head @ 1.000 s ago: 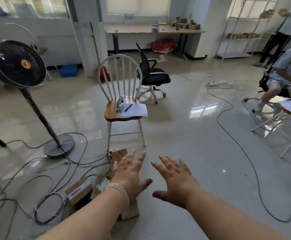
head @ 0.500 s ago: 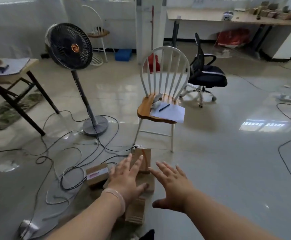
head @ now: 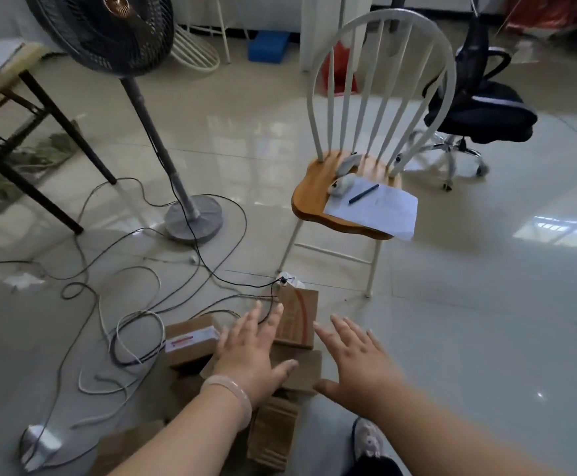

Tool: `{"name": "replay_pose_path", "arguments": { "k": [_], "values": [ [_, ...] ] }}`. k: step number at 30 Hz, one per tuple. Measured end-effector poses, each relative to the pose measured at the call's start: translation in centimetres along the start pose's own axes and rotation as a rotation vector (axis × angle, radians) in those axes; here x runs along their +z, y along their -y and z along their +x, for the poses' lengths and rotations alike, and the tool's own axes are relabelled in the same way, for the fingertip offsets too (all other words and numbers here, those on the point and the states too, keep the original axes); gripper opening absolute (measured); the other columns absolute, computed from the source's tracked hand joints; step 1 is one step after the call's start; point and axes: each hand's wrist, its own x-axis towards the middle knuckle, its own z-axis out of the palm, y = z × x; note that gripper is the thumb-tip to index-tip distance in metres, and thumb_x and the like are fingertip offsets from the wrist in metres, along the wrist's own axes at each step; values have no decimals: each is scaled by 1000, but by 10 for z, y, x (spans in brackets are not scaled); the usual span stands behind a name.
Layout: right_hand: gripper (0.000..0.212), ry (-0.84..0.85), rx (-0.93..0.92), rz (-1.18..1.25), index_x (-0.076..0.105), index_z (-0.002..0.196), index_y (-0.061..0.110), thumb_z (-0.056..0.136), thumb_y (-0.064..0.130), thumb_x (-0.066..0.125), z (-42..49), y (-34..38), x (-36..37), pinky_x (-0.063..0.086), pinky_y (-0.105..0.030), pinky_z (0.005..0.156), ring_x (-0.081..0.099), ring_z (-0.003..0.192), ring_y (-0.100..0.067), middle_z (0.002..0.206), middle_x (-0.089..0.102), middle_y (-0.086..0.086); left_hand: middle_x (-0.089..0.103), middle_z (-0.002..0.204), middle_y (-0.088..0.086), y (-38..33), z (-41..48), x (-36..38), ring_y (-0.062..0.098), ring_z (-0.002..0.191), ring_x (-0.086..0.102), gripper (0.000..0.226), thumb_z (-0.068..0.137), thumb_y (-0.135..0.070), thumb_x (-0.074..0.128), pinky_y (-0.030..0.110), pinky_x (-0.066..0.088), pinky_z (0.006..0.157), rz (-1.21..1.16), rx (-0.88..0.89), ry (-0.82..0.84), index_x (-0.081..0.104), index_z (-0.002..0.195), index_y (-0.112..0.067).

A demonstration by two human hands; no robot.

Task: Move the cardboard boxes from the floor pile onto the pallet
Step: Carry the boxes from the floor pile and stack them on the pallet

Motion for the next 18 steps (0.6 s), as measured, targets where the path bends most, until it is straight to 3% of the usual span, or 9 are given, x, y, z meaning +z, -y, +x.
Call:
{"name": "replay_pose_path", "arguments": {
  "k": [8,12,16,18],
  "values": [
    [104,144,96,5,-19,151,45,82,73,53,214,-81,126,-7,-47,121,-21,149,-22,162,-27,0,-33,157,-7,46,173,163,22,148,-19,91,88,-71,41,44,-15,115,32,-61,95,-29,142,-52],
    [105,169,118,43,-17,152,45,81,73,54,306,-122,207,-3,-47,121,-18,151,-23,162,-26,0,-31,157,-7,70,257,253,23,148,-17,92,87,-72,43,45,-8,117,8,-118,77,-29,141,-53],
    [111,142,201,207,-21,149,49,78,71,61,384,-151,281,10,-44,121,-10,152,-24,161,-29,2,-31,156,-10,91,330,334,27,148,-15,95,88,-67,48,48,0,119,-85,-160,88,-43,116,-66],
    [112,115,205,329,-18,149,50,77,69,65,413,-162,319,16,-46,120,-2,152,-30,161,-30,0,-32,155,-13,99,358,371,26,148,-13,94,87,-68,49,47,6,119,-123,-140,100,-40,118,-69]
  ]
}}
